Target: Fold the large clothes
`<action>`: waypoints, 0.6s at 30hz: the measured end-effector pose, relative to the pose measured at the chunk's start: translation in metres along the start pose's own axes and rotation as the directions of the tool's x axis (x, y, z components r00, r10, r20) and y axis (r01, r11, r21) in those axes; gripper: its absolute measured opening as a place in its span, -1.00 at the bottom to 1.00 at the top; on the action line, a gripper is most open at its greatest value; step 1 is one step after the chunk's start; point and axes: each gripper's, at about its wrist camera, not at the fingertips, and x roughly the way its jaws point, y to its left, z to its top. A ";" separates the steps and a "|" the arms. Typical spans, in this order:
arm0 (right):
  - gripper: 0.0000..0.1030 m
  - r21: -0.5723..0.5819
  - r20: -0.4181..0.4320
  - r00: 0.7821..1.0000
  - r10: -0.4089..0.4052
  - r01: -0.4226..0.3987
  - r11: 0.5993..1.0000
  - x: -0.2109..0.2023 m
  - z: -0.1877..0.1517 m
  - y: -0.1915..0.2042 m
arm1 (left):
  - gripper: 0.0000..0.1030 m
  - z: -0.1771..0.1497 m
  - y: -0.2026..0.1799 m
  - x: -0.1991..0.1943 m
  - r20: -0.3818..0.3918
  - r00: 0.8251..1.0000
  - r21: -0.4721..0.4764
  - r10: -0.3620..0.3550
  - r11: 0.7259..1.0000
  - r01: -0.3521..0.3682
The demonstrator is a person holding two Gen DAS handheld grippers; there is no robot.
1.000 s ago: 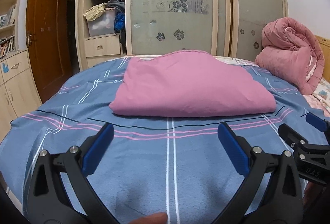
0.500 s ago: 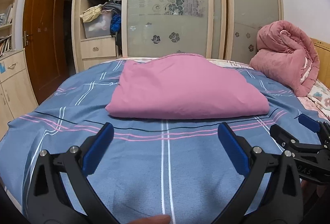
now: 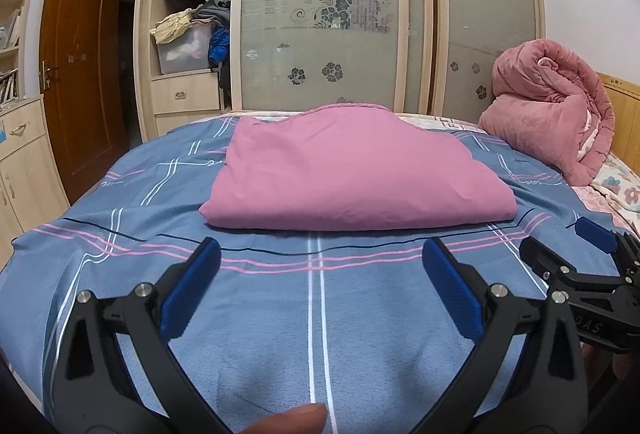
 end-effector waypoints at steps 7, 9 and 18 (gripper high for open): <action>0.97 -0.002 -0.004 1.000 0.001 -0.001 1.000 0.000 0.000 0.001 | 0.96 0.000 0.000 -0.001 0.002 1.000 -0.001 0.008 1.000 -0.008; 0.97 -0.004 -0.002 1.000 0.001 -0.001 1.000 0.000 0.000 0.002 | 0.96 0.000 0.000 -0.001 0.002 1.000 -0.002 0.007 1.000 -0.007; 0.97 -0.003 -0.005 1.000 0.002 -0.002 1.000 0.001 0.001 0.003 | 0.96 0.000 0.001 -0.002 0.005 1.000 0.003 0.012 1.000 -0.012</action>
